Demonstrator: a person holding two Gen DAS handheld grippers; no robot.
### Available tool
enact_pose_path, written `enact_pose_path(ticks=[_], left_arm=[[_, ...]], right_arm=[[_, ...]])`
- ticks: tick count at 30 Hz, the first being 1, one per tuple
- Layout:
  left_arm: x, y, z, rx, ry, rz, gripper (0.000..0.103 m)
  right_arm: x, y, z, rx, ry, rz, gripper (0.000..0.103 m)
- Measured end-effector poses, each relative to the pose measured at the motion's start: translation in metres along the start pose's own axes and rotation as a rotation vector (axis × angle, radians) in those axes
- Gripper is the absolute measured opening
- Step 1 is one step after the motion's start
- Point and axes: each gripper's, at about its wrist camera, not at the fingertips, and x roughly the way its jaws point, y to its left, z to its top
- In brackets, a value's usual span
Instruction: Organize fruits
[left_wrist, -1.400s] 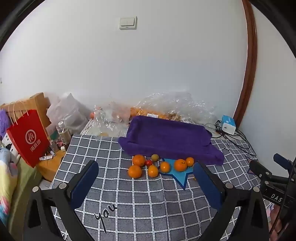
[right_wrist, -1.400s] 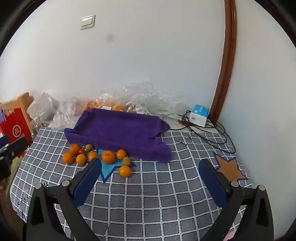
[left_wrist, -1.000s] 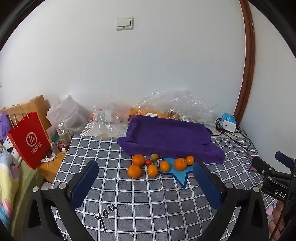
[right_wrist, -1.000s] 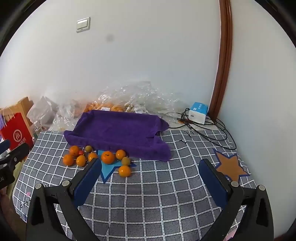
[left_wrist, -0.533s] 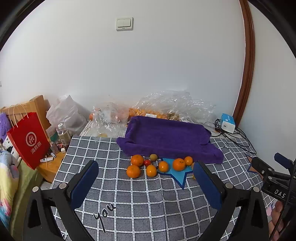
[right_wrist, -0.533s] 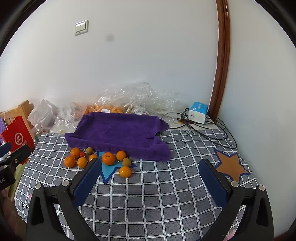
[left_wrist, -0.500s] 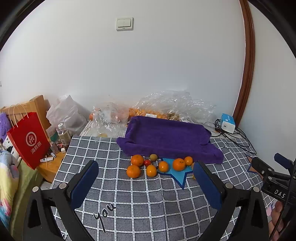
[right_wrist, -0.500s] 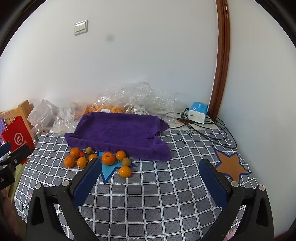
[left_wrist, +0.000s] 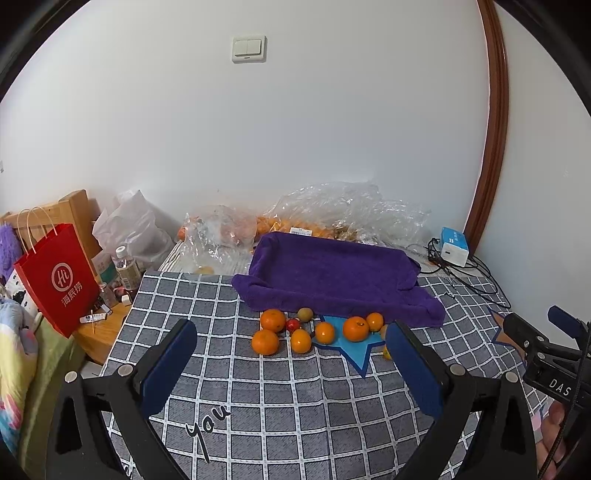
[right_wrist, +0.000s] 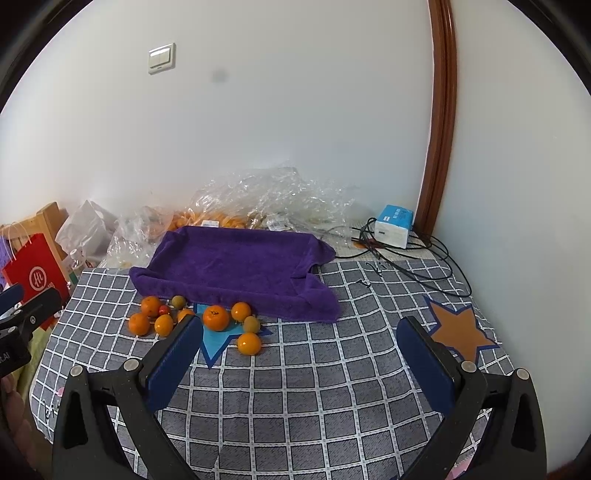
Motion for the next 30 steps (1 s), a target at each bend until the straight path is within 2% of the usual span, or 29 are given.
enact_pose_path(ticks=[30], left_arm=[[-0.0011,0.0027,0.0001,-0.006,0.003,0.006,0.103]], right_arm=[[0.0026,-0.0021,-0.0007,0.005,0.003,0.004,0.103]])
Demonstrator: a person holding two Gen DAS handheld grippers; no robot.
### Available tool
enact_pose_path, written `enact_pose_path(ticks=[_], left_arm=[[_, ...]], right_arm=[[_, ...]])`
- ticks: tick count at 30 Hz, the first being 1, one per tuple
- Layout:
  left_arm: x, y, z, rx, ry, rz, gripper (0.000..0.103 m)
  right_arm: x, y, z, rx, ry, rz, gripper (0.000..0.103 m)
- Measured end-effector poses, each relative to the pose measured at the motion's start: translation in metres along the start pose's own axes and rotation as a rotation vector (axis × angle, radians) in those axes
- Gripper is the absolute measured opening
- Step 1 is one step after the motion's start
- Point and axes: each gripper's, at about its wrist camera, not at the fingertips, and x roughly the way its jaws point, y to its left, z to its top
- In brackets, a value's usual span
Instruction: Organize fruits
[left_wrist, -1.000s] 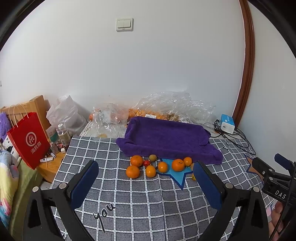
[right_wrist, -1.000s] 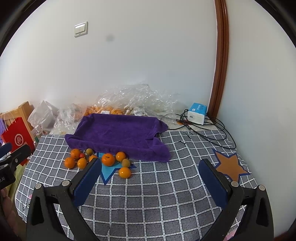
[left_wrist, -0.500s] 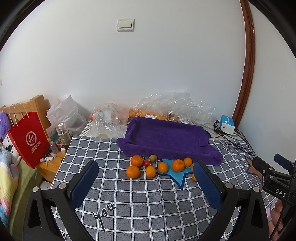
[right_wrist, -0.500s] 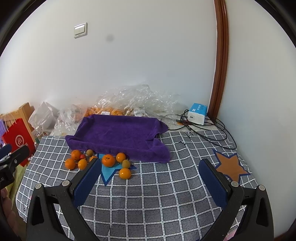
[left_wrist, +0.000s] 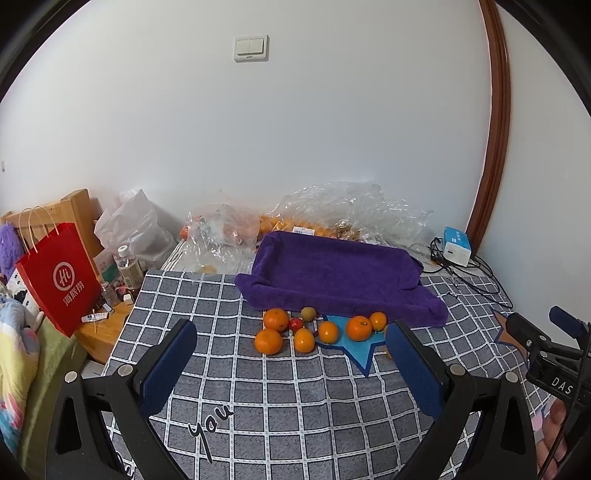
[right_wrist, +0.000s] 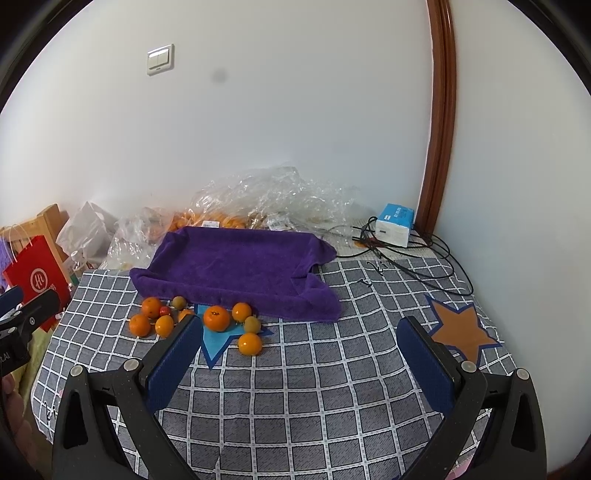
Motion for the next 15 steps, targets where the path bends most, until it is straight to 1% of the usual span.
enact_pose_path(ticks=[15], left_arm=[[0.0005,-0.0016,-0.0001,0.011,-0.001,0.006,0.103]], right_arm=[[-0.0026,0.0043,-0.0009,-0.009,-0.014,0.006,0.103]])
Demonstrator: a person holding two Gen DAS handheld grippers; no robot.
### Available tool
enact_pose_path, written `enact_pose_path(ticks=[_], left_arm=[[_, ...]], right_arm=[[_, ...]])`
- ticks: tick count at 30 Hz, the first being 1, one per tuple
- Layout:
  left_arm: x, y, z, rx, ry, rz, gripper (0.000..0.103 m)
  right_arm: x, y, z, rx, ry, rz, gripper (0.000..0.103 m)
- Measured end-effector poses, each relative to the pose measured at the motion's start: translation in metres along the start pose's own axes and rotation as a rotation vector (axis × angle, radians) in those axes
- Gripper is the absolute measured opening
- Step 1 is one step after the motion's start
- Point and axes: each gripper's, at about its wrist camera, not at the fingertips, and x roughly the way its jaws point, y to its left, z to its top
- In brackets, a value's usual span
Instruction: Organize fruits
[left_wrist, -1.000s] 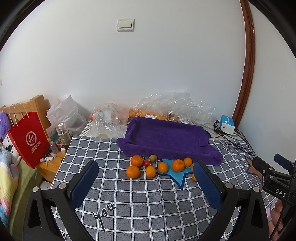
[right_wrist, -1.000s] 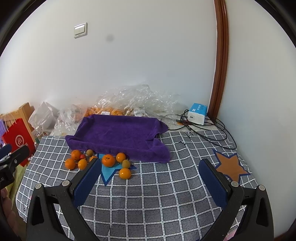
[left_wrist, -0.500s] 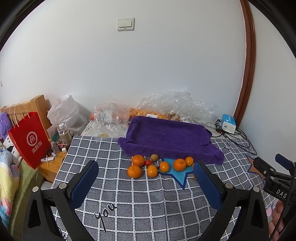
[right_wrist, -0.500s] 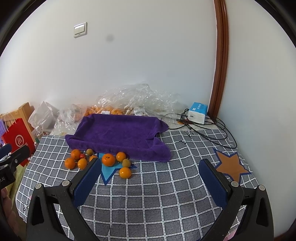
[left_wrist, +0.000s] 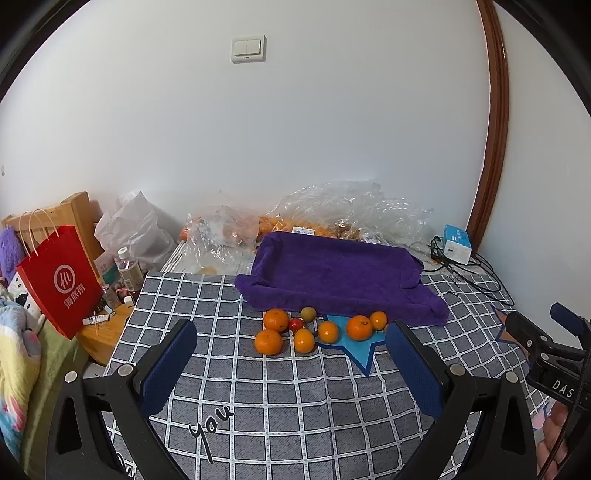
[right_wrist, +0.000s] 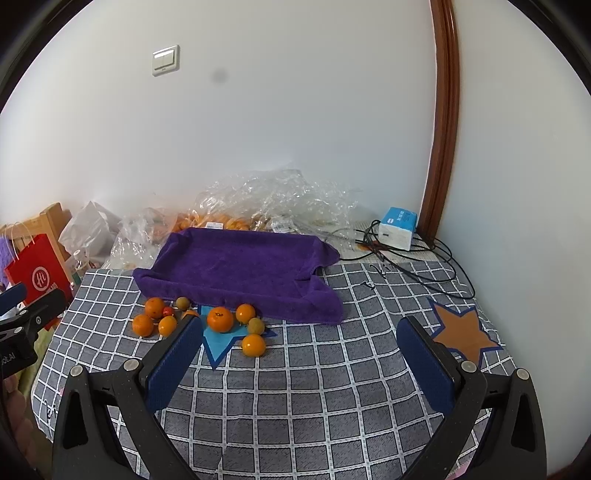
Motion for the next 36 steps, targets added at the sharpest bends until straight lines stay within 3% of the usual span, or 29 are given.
enact_pose_path(ticks=[24,36], left_arm=[[0.0,0.003,-0.001,0.0,-0.015,0.034,0.103],[0.015,-0.003,-0.001,0.011,-0.022,0.06,0.103]], right_arm=[[0.004,0.006,-0.004,-0.013,0.007,0.022,0.103],[0.03,0.004,-0.009,-0.004,0.033,0.025,0.103]])
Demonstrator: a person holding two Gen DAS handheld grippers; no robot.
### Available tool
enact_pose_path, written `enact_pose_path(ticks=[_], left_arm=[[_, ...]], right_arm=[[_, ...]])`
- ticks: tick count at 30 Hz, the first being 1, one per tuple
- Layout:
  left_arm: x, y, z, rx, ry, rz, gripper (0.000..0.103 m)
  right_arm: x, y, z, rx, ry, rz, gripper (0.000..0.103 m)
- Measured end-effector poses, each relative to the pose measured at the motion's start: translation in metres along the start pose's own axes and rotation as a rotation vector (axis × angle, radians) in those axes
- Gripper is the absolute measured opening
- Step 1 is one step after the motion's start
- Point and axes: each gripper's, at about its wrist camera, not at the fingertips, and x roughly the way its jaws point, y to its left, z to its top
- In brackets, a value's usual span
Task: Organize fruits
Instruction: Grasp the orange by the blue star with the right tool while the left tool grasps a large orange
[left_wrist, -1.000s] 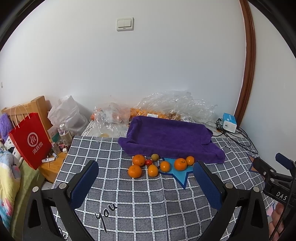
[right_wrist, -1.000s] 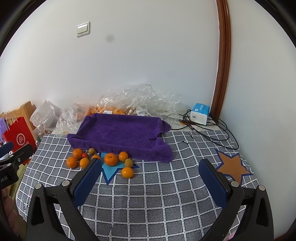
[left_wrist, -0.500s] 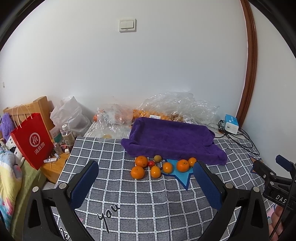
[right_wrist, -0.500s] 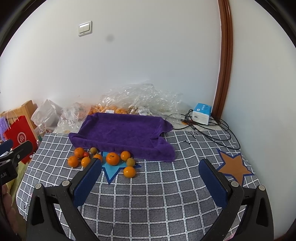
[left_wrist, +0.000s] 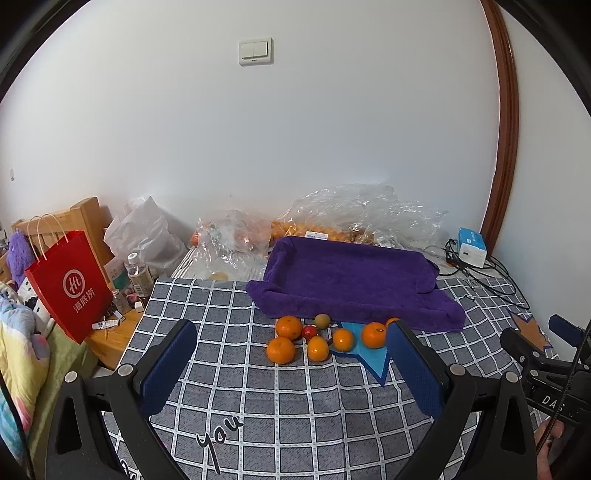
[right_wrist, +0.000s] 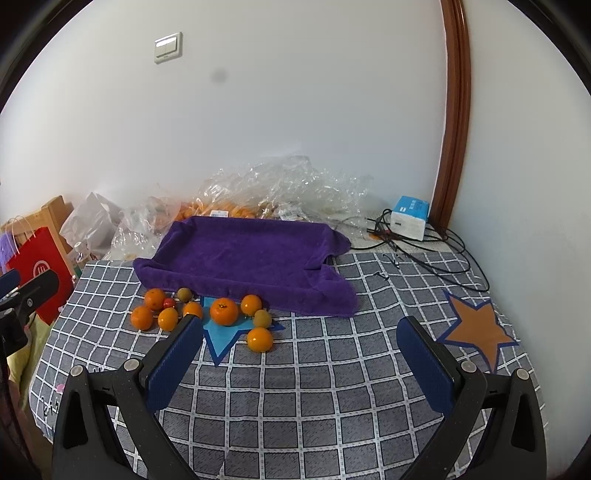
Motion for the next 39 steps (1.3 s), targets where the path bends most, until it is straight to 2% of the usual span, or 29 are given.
enact_pose_path(ticks=[8,10,15,20,22,25,26,29,36,38,39], left_arm=[[0.03,-0.005,-0.004,0.013,0.032,0.018,0.103],[0.044,-0.005,-0.006,0.014,0.057,0.019,0.103],[0.08,0.008,-0.017,-0.011,0.122,0.029,0.103],[0.11,0.034,-0.029,-0.075,0.182,0.033,0.103],[0.119,0.044,-0.034,-0.098,0.201,0.032,0.099],[0.132,0.058,-0.04,-0.126,0.23,0.033,0.094],[0.135,0.063,-0.044,-0.141,0.241,0.015,0.09],[0.143,0.071,-0.05,-0.158,0.267,-0.038,0.089],[0.161,0.058,-0.058,-0.129,0.311,-0.122,0.087],[0.165,0.051,-0.059,-0.111,0.319,-0.124,0.087],[0.168,0.048,-0.059,-0.101,0.321,-0.117,0.087]], right_arm=[[0.042,-0.001,-0.007,-0.011,0.041,-0.005,0.102],[0.055,-0.001,-0.01,-0.018,0.07,0.026,0.098],[0.088,-0.004,-0.018,-0.002,0.134,0.078,0.096],[0.114,0.0,-0.026,0.0,0.166,0.094,0.087],[0.125,0.005,-0.03,-0.002,0.193,0.13,0.083],[0.141,0.014,-0.035,-0.02,0.227,0.142,0.077],[0.146,0.017,-0.037,-0.027,0.235,0.143,0.076],[0.158,0.022,-0.041,-0.043,0.259,0.147,0.07],[0.178,0.028,-0.05,-0.046,0.289,0.173,0.049],[0.178,0.031,-0.051,-0.065,0.273,0.166,0.044],[0.178,0.032,-0.051,-0.076,0.271,0.17,0.038]])
